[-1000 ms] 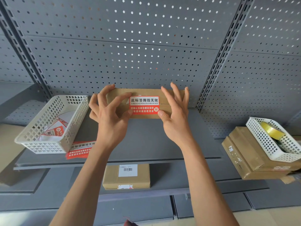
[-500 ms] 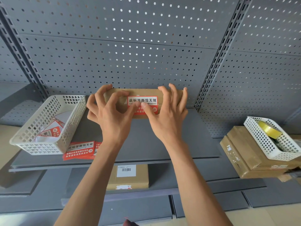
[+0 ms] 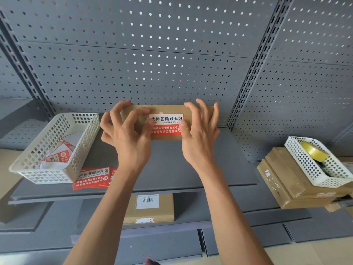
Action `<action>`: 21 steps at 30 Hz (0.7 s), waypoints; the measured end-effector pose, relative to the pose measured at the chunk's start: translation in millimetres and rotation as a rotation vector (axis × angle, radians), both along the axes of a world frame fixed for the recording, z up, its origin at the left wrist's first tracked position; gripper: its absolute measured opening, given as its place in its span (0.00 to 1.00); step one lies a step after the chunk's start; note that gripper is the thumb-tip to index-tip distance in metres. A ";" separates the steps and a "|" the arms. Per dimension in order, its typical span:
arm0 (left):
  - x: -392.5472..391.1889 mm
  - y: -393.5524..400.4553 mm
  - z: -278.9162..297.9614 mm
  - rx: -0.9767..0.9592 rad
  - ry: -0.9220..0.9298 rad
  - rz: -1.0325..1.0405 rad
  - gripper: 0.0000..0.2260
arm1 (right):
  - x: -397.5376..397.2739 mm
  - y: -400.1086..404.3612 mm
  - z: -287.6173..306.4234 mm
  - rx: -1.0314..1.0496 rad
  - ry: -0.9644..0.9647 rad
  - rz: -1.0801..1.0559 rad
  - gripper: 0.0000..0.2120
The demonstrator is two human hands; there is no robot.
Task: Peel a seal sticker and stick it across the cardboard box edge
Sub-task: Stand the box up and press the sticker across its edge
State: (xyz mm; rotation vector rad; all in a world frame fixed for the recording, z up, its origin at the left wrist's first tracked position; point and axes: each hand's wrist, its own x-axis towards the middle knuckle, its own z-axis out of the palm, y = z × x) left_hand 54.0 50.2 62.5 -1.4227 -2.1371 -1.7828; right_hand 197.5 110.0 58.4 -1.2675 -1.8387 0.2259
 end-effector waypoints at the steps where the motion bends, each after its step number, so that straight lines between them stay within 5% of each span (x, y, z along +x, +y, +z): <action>1: 0.1 0.1 0.3 0.000 0.001 0.000 0.06 | 0.2 0.0 0.3 -0.003 0.004 0.002 0.18; 14: -4.9 -2.7 -3.0 -0.006 0.024 -0.039 0.07 | 9.1 -0.6 3.0 -0.033 0.036 0.081 0.19; 21: -15.8 -15.8 -7.3 -0.065 0.131 -0.149 0.22 | 26.0 2.6 -0.8 -0.102 0.006 0.221 0.30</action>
